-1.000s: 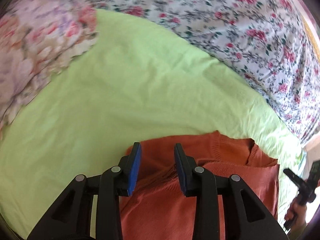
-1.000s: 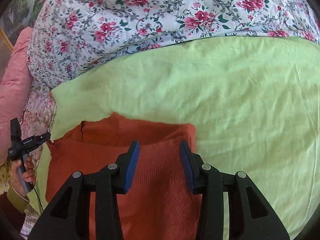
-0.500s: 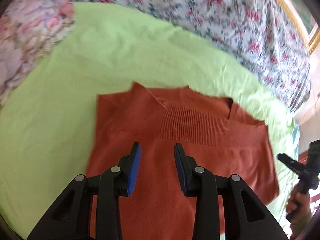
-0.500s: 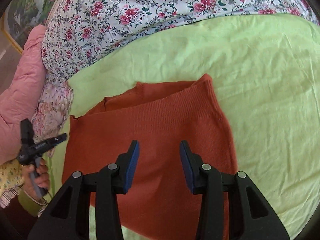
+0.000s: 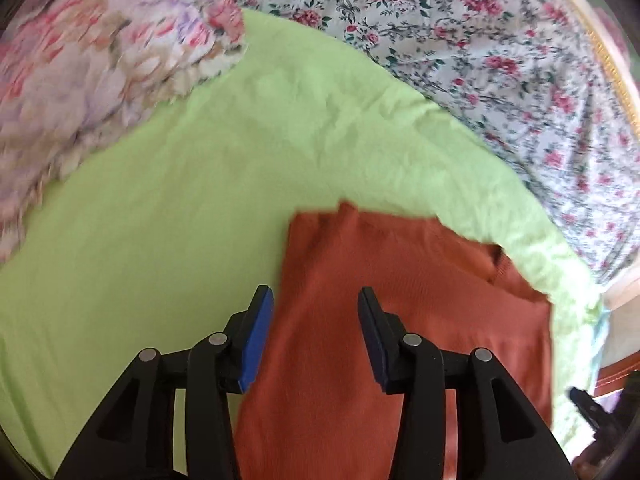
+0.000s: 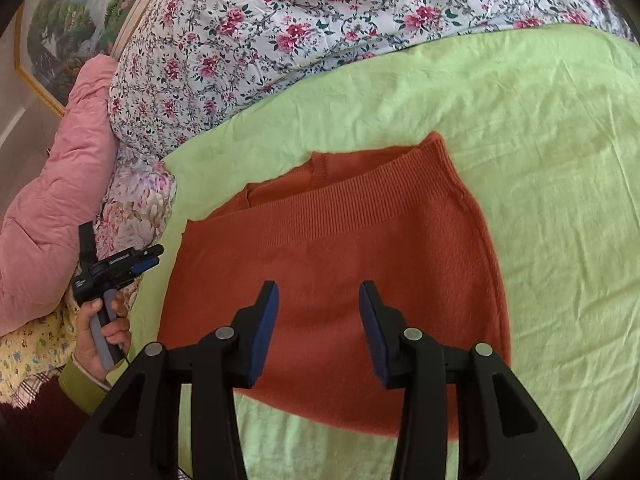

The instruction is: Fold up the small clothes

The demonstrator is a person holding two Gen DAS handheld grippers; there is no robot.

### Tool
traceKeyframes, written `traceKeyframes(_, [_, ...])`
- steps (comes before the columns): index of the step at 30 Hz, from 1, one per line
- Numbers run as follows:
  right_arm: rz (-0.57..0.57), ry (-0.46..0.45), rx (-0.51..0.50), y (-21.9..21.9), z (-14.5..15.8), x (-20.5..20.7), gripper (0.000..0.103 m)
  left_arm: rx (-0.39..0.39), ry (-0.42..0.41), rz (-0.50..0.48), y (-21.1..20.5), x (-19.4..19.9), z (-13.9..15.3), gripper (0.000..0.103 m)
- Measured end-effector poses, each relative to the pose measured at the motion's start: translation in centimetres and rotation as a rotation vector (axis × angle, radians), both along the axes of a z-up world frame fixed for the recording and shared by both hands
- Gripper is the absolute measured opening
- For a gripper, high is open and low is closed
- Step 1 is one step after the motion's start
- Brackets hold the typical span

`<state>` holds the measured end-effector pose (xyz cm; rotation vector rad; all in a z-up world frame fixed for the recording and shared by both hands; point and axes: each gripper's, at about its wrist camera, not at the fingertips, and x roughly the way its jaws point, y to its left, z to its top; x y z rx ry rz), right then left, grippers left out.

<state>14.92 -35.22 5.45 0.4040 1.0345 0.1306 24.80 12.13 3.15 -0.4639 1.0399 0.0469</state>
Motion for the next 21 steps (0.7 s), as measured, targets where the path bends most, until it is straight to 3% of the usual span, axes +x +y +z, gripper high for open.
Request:
traceKeyframes(11, [-0.015, 0.044, 0.005, 3.9, -0.9, -5.5, 0.045, -0.168, 0.064, -0.089, -3.4, -12.0, -0.4, 0.047])
traceKeyframes(21, [-0.049, 0.063, -0.001, 7.3, -0.6, -11.3, 0.047, -0.236, 0.094, -0.140, -4.2, -17.0, -1.9, 0.053])
